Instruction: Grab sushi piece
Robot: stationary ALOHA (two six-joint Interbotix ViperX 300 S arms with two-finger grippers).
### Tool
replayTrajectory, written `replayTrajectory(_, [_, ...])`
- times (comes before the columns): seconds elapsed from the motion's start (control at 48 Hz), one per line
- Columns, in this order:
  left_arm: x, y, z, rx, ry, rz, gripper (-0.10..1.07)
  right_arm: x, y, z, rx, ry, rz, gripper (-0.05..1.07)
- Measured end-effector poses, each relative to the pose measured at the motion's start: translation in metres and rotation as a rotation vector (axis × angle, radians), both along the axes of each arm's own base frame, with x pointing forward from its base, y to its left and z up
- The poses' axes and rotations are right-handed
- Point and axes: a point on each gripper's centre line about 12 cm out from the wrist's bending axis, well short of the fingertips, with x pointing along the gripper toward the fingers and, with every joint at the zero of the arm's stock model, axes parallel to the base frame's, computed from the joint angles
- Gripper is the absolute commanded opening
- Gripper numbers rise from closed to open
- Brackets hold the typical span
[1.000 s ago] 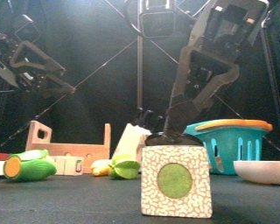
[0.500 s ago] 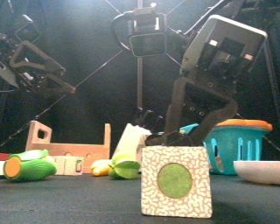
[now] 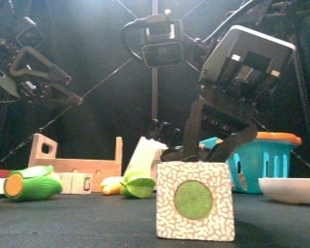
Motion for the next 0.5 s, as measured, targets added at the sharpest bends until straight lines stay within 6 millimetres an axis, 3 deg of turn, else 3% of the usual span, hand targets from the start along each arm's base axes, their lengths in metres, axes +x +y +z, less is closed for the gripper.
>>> replayTrajectory(0.5, [-0.0001,-0.0003,0.0003,0.0,-0.002,-0.002,1.03,-0.0008,0.0,0.0067,-0.004,-0.005,-0.006,0.56])
